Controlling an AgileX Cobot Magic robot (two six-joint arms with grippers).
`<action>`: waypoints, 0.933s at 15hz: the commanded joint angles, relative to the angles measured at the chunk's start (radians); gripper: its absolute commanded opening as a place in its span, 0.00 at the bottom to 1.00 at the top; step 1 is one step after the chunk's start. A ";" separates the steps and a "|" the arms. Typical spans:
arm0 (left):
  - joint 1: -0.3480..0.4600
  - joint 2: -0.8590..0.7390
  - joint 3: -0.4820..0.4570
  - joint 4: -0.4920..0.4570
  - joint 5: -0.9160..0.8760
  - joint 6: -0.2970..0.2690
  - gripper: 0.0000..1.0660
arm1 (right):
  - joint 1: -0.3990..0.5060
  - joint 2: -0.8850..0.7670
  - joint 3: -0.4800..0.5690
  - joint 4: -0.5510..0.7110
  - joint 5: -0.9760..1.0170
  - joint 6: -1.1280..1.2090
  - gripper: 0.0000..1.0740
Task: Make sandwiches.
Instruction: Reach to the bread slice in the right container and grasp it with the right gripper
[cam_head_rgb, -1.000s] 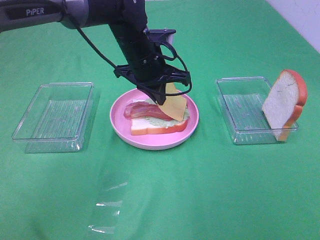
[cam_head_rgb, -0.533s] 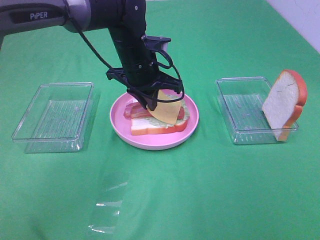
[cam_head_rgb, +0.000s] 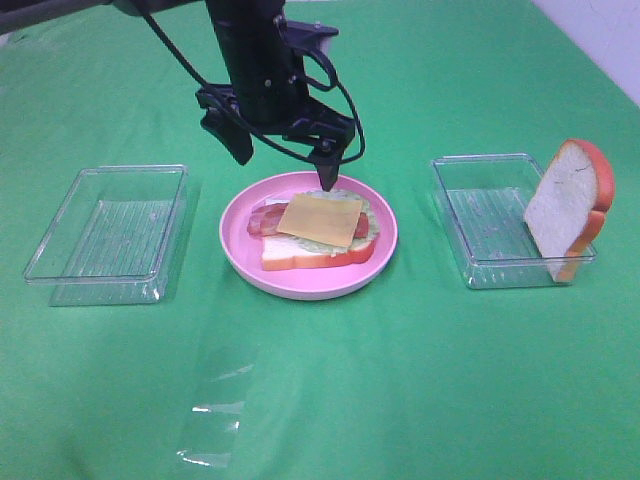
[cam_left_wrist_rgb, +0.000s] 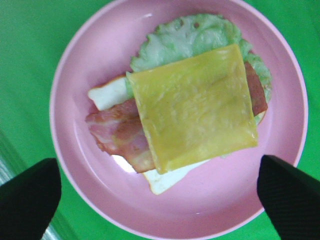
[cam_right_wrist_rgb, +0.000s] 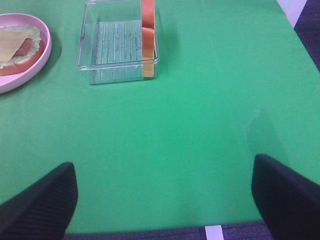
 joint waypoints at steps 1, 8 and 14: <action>0.063 -0.057 -0.011 0.023 0.115 0.010 0.94 | 0.001 -0.033 0.003 0.005 -0.006 -0.009 0.83; 0.546 -0.159 0.009 -0.027 0.115 0.101 0.94 | 0.001 -0.033 0.003 0.005 -0.006 -0.009 0.83; 0.620 -0.320 0.341 -0.064 0.115 0.170 0.92 | 0.001 -0.033 0.003 0.005 -0.006 -0.009 0.83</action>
